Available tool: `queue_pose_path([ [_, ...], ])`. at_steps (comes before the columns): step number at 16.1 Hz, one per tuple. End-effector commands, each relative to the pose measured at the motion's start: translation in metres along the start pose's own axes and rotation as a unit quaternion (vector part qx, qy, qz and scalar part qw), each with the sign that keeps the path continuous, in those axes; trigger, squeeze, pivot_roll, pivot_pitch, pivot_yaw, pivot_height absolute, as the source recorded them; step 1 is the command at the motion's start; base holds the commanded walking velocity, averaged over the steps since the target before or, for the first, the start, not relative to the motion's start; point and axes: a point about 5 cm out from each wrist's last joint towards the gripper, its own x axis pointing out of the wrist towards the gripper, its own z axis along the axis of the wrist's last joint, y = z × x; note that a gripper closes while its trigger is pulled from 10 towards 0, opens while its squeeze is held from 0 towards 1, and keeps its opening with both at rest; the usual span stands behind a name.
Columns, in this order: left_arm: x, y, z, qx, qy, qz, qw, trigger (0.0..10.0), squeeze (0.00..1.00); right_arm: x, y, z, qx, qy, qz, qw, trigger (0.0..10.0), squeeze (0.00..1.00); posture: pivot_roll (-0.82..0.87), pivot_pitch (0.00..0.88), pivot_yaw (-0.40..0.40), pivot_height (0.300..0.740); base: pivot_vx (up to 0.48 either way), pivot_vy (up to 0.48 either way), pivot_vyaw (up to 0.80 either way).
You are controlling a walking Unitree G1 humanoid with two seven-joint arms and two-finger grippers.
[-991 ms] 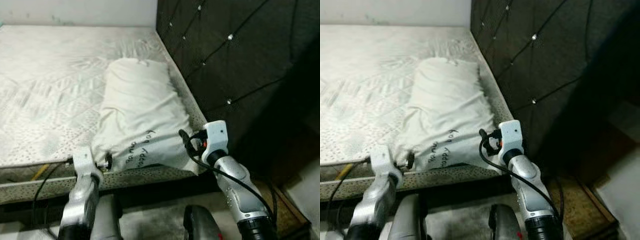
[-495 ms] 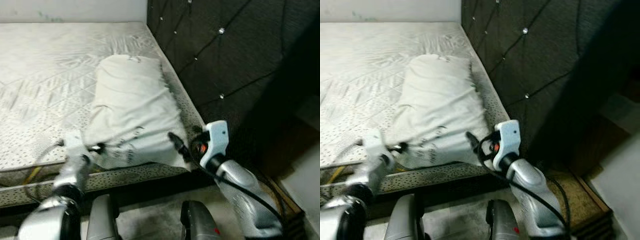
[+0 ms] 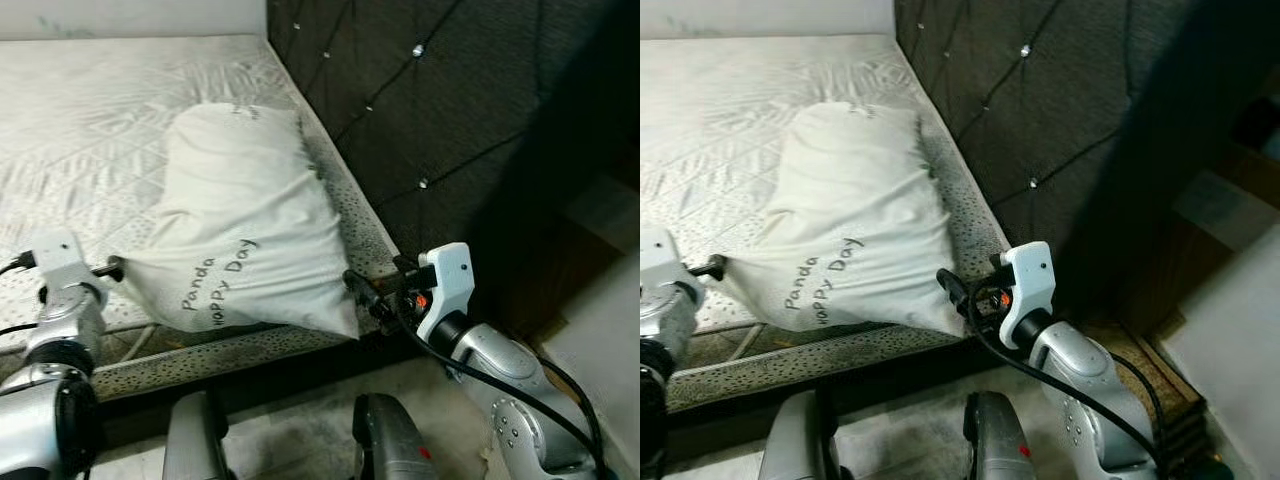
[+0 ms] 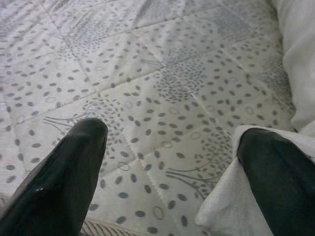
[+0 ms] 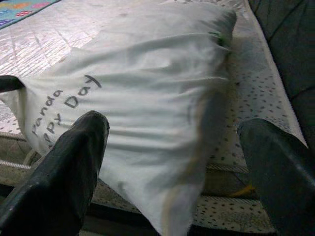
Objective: Clean up the room
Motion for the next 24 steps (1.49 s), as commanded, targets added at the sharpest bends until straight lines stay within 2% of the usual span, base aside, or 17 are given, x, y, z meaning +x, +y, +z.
queue_pose_path([
  [1, 0.002, 0.000, 0.017, -0.001, -0.025, 0.003, 1.000, 10.0, 0.00, -0.001, 0.001, 0.001, -0.009, 0.011, 0.008, 1.000, 10.0, 0.00, -0.26, 0.089, -0.081, 0.565, 0.000, 0.000, 0.00],
  [2, 0.001, -0.003, 0.016, -0.002, -0.025, -0.002, 1.000, 10.0, 0.00, 0.000, 0.001, 0.000, -0.014, 0.018, 0.011, 1.000, 10.0, 0.00, -0.26, 0.089, -0.081, 0.565, 0.000, 0.000, 0.00],
  [3, 0.000, -0.008, 0.005, -0.003, -0.012, -0.010, 1.000, 10.0, 0.00, 0.002, -0.002, -0.004, -0.048, 0.038, 0.016, 0.998, 10.0, 0.00, -0.25, 0.084, -0.076, 0.565, 0.000, 0.000, 0.00],
  [4, -0.001, -0.010, -0.002, -0.018, -0.005, -0.015, 1.000, 10.0, 0.00, 0.004, -0.005, -0.006, -0.051, 0.045, 0.011, 0.998, 10.0, 0.00, -0.23, 0.080, -0.072, 0.565, 0.000, 0.000, 0.00],
  [5, -0.003, -0.014, -0.014, -0.029, 0.001, -0.028, 0.999, 10.0, 0.00, 0.008, -0.010, -0.005, -0.054, 0.041, -0.001, 0.998, 10.0, 0.00, -0.21, 0.078, -0.071, 0.565, 0.000, 0.000, 0.00],
  [7, -0.017, -0.030, -0.053, -0.064, 0.009, -0.075, 0.995, 10.0, 0.00, 0.019, -0.019, -0.001, -0.057, 0.013, -0.032, 0.998, 10.0, 0.00, -0.17, 0.075, -0.072, 0.565, 0.000, 0.000, 0.00],
  [8, -0.028, -0.037, -0.067, -0.071, 0.007, -0.091, 0.993, 10.0, 0.00, 0.023, -0.021, -0.003, -0.055, 0.008, -0.043, 0.998, 10.0, 0.00, -0.15, 0.073, -0.072, 0.565, 0.000, 0.000, 0.00],
  [9, -0.045, -0.044, -0.076, -0.073, -0.008, -0.106, 0.992, 10.0, 0.00, 0.027, -0.022, -0.005, -0.049, 0.003, -0.050, 0.998, 10.0, 0.00, -0.13, 0.072, -0.071, 0.565, 0.000, 0.000, 0.00],
  [10, -0.056, -0.046, -0.078, -0.068, -0.019, -0.114, 0.991, 10.0, 0.00, 0.030, -0.022, -0.006, -0.046, 0.000, -0.050, 0.998, 10.0, 0.00, -0.11, 0.071, -0.072, 0.565, 0.000, 0.000, 0.00],
  [11, -0.087, -0.052, -0.084, -0.064, -0.041, -0.124, 0.989, 10.0, 0.00, 0.037, -0.021, -0.010, -0.027, -0.004, -0.052, 0.998, 10.0, 0.00, -0.08, 0.072, -0.073, 0.565, 0.000, 0.000, 0.00],
  [13, -0.113, -0.055, -0.090, -0.047, -0.061, -0.131, 0.988, 10.0, 0.00, 0.044, -0.018, -0.015, 0.009, -0.012, -0.054, 0.998, 10.0, 0.00, -0.07, 0.074, -0.075, 0.565, 0.000, 0.000, 0.00],
  [14, -0.127, -0.060, -0.094, -0.043, -0.069, -0.137, 0.987, 10.0, 0.00, 0.050, -0.014, -0.020, 0.015, -0.009, -0.051, 0.999, 10.0, 0.00, -0.05, 0.074, -0.076, 0.565, 0.000, 0.000, 0.00],
  [15, -0.140, -0.065, -0.096, -0.045, -0.057, -0.146, 0.987, 10.0, 0.00, 0.057, -0.005, -0.022, 0.013, -0.016, -0.036, 0.999, 10.0, 0.00, -0.04, 0.071, -0.073, 0.565, 0.000, 0.000, 0.00],
  [17, -0.143, -0.070, -0.092, -0.051, -0.057, -0.151, 0.986, 10.0, 0.00, 0.061, 0.003, -0.024, 0.014, -0.018, -0.026, 0.999, 10.0, 0.00, -0.04, 0.072, -0.068, 0.565, 0.000, 0.000, 0.80],
  [20, -0.148, -0.063, -0.080, -0.031, -0.065, -0.145, 0.987, 10.0, 0.00, 0.058, 0.001, -0.034, 0.013, -0.004, -0.024, 1.000, 10.0, 0.00, -0.04, 0.072, -0.060, 0.565, 0.000, 0.000, 0.52],
  [21, -0.150, -0.061, -0.079, -0.027, -0.066, -0.142, 0.987, 10.0, 0.00, 0.056, -0.001, -0.041, 0.002, 0.014, -0.020, 1.000, 10.0, 0.00, -0.04, 0.074, -0.058, 0.565, 0.000, 0.000, 0.00],
  [24, -0.152, -0.052, -0.084, -0.012, -0.043, -0.120, 0.992, 10.0, 0.00, 0.048, -0.012, -0.078, -0.068, 0.140, -0.005, 0.988, 10.0, 0.00, -0.03, 0.080, -0.061, 0.565, 0.000, 0.000, 0.00],
])
